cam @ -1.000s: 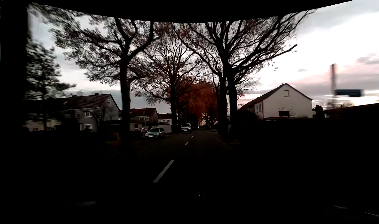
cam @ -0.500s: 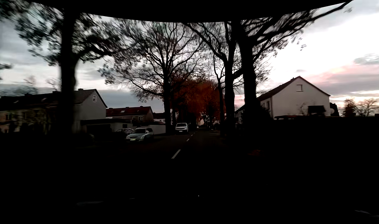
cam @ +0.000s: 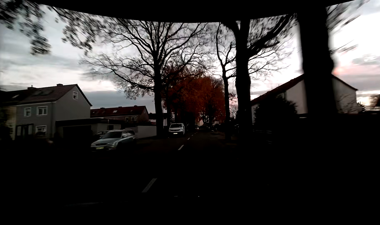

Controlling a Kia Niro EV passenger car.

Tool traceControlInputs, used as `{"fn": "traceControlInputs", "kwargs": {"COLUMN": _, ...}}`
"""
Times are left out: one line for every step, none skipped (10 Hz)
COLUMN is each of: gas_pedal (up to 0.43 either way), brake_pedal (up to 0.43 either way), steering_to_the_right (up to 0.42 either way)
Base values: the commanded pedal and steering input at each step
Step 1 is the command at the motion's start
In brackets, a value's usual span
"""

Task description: Follow the waypoints while adhering to traffic rules and regulations

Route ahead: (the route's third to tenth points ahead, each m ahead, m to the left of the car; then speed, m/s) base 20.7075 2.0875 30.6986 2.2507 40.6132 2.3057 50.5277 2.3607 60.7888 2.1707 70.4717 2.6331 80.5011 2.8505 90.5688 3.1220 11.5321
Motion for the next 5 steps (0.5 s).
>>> {"fn": "traceControlInputs", "kwargs": {"gas_pedal": 0.087, "brake_pedal": 0.000, "steering_to_the_right": 0.003}}
{"fn": "traceControlInputs", "kwargs": {"gas_pedal": 0.087, "brake_pedal": 0.000, "steering_to_the_right": 0.001}}
{"fn": "traceControlInputs", "kwargs": {"gas_pedal": 0.087, "brake_pedal": 0.000, "steering_to_the_right": 0.001}}
{"fn": "traceControlInputs", "kwargs": {"gas_pedal": 0.079, "brake_pedal": 0.000, "steering_to_the_right": 0.000}}
{"fn": "traceControlInputs", "kwargs": {"gas_pedal": 0.079, "brake_pedal": 0.000, "steering_to_the_right": 0.000}}
